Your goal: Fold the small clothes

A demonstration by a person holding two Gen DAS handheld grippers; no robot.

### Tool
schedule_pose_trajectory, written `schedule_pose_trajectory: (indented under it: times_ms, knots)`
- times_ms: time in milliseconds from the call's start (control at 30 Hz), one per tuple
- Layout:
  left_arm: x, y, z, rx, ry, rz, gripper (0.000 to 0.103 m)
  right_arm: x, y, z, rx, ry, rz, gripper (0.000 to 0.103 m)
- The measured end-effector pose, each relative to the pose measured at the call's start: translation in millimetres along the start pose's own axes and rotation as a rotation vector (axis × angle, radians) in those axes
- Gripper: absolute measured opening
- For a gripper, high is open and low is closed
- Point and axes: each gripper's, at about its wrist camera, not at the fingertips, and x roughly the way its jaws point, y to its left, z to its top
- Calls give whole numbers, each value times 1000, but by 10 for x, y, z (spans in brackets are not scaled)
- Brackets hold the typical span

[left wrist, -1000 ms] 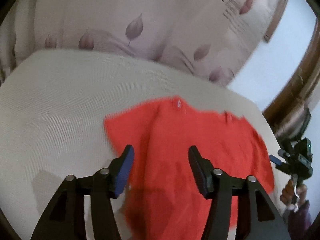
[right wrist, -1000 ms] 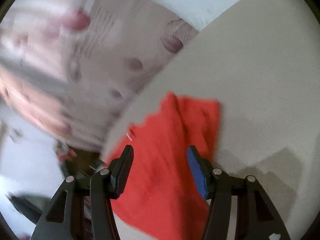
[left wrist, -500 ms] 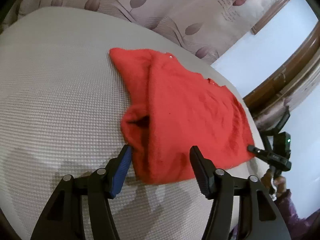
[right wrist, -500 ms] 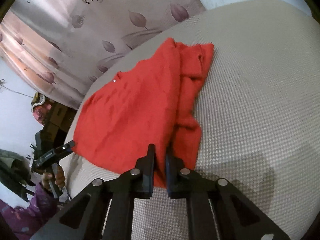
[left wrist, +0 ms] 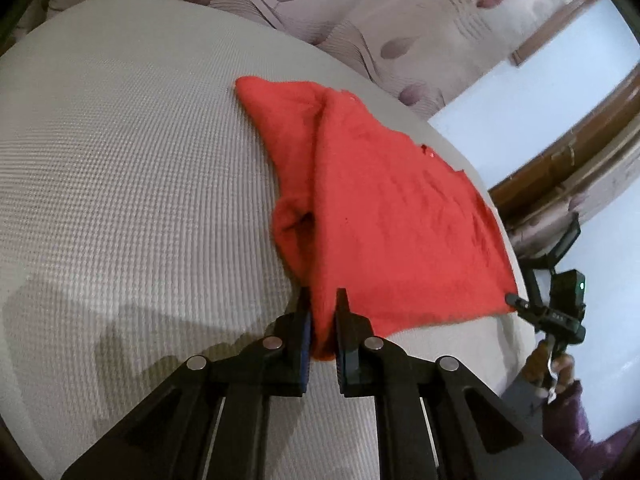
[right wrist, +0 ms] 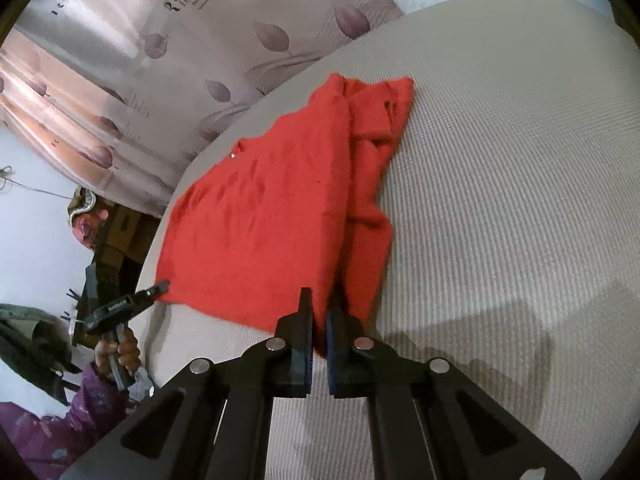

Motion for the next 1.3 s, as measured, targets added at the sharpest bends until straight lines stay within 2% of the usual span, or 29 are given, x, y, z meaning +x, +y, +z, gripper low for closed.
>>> schedule_pose_trajectory:
  times_ms: [133,200,333,667,733,800,867,967,1033,1133,1200,1300]
  knots:
    - [-21,-22,-47,21,4,17,10,-55,-44,-84,20,10,8,5]
    - [8,-23,11,24,1,5,10,-60,-62,-65,21,2,18,5]
    - [22,-64,-22,67,7,27,10,1,-115,-22,40,12,11,5]
    - [-135,-39,-123,49,7,29,8,-120,-147,-199,100,20,59,5]
    - [-168,-53,-145,63,3,61,8,-149,-139,-219,101,15,57,5]
    - [-229,-77,-137,77,-37,114,8,-169,-134,-218,86,3,24,5]
    - [-393,-114,-99,75,-117,109,8,-250,-198,-169,100,-33,-27,7]
    - [-574,-336,54,96,-207,52,8,-562,-264,9,135,-189,-44,11]
    - [-483,-570,190,155,-195,-2,8,-615,-109,180,83,-224,-9,11]
    - [-170,-908,376,234,-164,-75,8,-412,337,498,-78,-207,-18,11]
    - [112,-1112,532,299,-155,-58,9,-162,534,688,-155,-180,-39,11]
    - [402,-1197,742,318,-160,-30,10,275,696,949,-256,-120,-158,11]
